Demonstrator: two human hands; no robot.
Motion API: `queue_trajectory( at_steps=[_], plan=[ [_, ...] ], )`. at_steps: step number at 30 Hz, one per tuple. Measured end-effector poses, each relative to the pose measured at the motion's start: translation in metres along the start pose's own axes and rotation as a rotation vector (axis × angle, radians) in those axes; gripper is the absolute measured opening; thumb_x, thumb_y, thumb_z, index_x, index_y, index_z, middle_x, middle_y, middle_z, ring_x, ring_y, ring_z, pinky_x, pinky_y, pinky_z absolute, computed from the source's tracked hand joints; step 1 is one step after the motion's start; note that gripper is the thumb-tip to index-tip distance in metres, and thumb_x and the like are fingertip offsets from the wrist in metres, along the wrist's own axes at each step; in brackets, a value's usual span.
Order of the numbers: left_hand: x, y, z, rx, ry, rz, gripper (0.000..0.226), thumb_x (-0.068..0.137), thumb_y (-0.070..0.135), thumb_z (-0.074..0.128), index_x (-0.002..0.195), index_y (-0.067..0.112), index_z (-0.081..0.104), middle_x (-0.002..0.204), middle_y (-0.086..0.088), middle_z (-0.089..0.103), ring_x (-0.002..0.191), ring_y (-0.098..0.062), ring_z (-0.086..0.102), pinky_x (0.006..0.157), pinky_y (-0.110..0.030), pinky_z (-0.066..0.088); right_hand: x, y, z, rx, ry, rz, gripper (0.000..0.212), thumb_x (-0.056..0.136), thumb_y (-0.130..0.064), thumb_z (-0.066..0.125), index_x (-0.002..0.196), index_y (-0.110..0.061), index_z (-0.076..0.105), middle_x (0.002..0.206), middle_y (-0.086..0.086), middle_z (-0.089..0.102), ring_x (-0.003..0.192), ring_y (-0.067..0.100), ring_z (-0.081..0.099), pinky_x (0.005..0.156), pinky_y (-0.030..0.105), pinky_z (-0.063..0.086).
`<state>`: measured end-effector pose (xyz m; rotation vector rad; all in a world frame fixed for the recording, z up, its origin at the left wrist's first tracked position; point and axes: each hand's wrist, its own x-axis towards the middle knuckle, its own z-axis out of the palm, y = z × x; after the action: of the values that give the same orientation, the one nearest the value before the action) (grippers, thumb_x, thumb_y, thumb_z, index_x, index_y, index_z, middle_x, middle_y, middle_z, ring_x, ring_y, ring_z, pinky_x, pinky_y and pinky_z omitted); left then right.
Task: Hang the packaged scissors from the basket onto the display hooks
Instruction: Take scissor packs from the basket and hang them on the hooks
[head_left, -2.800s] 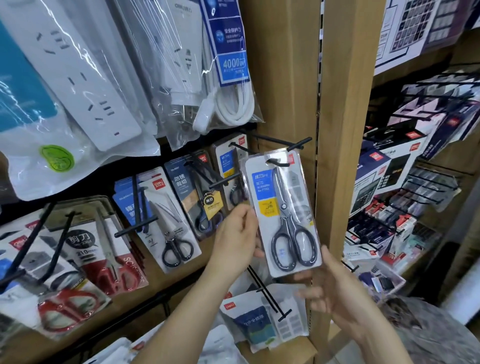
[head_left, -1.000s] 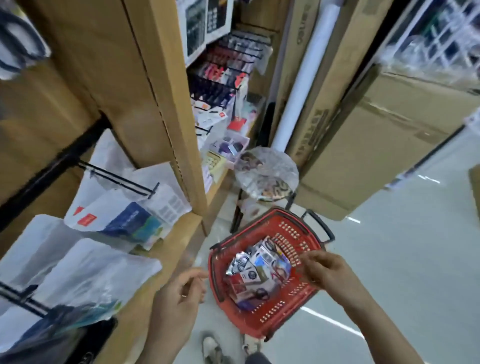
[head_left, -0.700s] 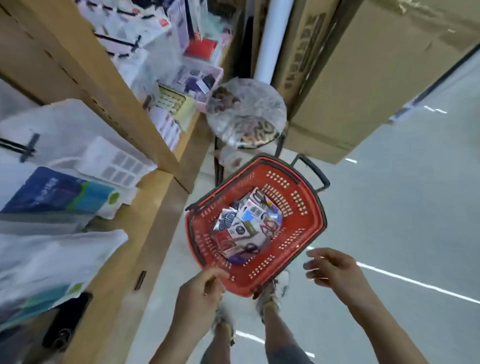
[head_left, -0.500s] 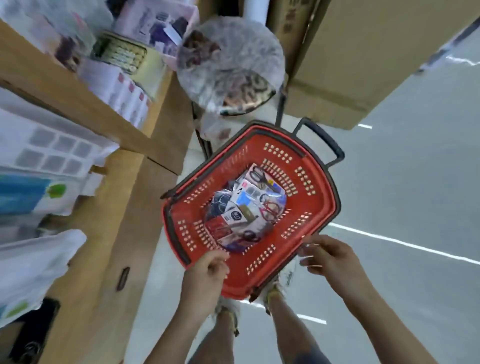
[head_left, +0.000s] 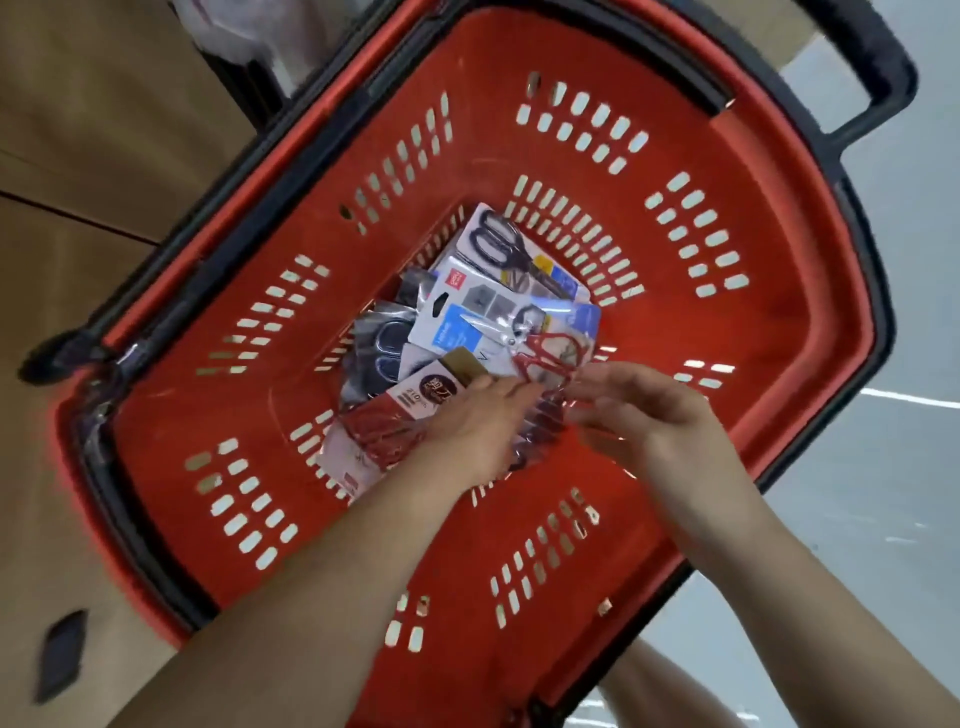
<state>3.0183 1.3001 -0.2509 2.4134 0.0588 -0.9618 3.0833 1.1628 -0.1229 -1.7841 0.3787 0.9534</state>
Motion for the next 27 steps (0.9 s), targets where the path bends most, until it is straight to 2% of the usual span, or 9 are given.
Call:
queue_trajectory(
  at_steps=[2,6,9,11,13,16,19,23,27],
  plan=[
    [0.017,0.002,0.006,0.067,-0.043,-0.006,0.084,0.080,0.037,0.076,0.146,0.042,0.025,0.139,0.006,0.050,0.125,-0.024,0.046,0.092,-0.040,0.046,0.003,0.001,-0.003,-0.021,0.005,-0.012,0.030,0.096,0.011,0.045,0.111,-0.005,0.066,0.102,0.004,0.073,0.085,0.007,0.069,0.071,0.013,0.054],
    [0.018,-0.001,0.000,0.100,-0.042,0.011,0.081,0.075,0.037,0.079,0.140,0.045,0.031,0.125,0.008,0.059,0.122,-0.023,0.051,0.096,-0.052,0.041,0.012,-0.001,0.000,-0.378,-0.034,-0.050,0.039,0.091,0.009,0.052,0.122,-0.013,0.061,0.098,-0.015,0.064,0.079,-0.005,0.063,0.065,0.009,0.046],
    [-0.008,-0.022,-0.009,-0.005,0.027,0.092,0.078,0.071,0.025,0.080,0.138,0.037,0.042,0.129,0.005,0.059,0.119,-0.021,0.054,0.095,-0.039,0.047,0.031,-0.001,0.007,-0.701,-0.148,-0.041,0.060,0.088,0.001,0.058,0.143,-0.021,0.044,0.127,0.001,0.060,0.115,0.020,0.059,0.089,0.024,0.046],
    [-0.029,-0.041,-0.018,-0.100,0.128,0.060,0.066,0.073,0.018,0.076,0.133,0.031,0.052,0.123,0.005,0.061,0.109,-0.019,0.058,0.084,-0.025,0.042,0.049,0.005,0.021,-0.909,-0.294,-0.007,0.071,0.089,-0.005,0.059,0.151,-0.022,0.030,0.143,0.012,0.050,0.127,0.030,0.052,0.100,0.030,0.041],
    [-0.044,-0.054,-0.030,-0.157,0.242,-0.004,0.052,0.074,0.015,0.073,0.123,0.025,0.062,0.114,0.002,0.065,0.103,-0.021,0.061,0.077,-0.026,0.040,0.066,0.017,0.039,-1.070,-0.436,0.027,0.073,0.090,-0.006,0.056,0.153,-0.020,0.023,0.146,0.016,0.047,0.131,0.033,0.048,0.105,0.033,0.041],
    [-0.054,-0.064,-0.045,-0.230,0.293,-0.063,0.043,0.074,0.012,0.075,0.116,0.021,0.069,0.115,0.002,0.067,0.102,-0.018,0.062,0.081,-0.025,0.044,0.088,0.034,0.058,-1.257,-0.474,0.022,0.067,0.090,-0.006,0.055,0.151,-0.020,0.031,0.136,0.017,0.053,0.122,0.036,0.054,0.098,0.038,0.050],
    [-0.060,-0.075,-0.051,-0.264,0.311,-0.104,0.041,0.077,0.010,0.076,0.117,0.018,0.070,0.119,0.005,0.063,0.104,-0.014,0.061,0.082,-0.017,0.039,0.104,0.046,0.065,-1.327,-0.386,-0.046,0.046,0.091,-0.013,0.055,0.136,-0.026,0.056,0.124,0.010,0.064,0.111,0.030,0.062,0.094,0.036,0.053],
    [-0.072,-0.087,-0.054,-0.234,0.333,-0.197,0.038,0.085,0.024,0.075,0.122,0.018,0.066,0.125,0.008,0.053,0.106,-0.016,0.057,0.087,-0.025,0.043,0.100,0.050,0.067,-1.429,-0.331,-0.174,0.033,0.098,-0.018,0.049,0.128,-0.023,0.063,0.117,0.013,0.065,0.105,0.029,0.064,0.085,0.032,0.052],
    [-0.087,-0.079,-0.062,-0.228,0.395,-0.171,0.035,0.086,0.022,0.072,0.119,0.012,0.066,0.141,0.002,0.040,0.119,-0.022,0.051,0.101,-0.037,0.044,0.084,0.024,0.052,-1.286,-0.146,-0.229,0.023,0.098,-0.020,0.052,0.115,-0.016,0.066,0.110,0.015,0.067,0.102,0.034,0.065,0.072,0.029,0.044]
  ],
)
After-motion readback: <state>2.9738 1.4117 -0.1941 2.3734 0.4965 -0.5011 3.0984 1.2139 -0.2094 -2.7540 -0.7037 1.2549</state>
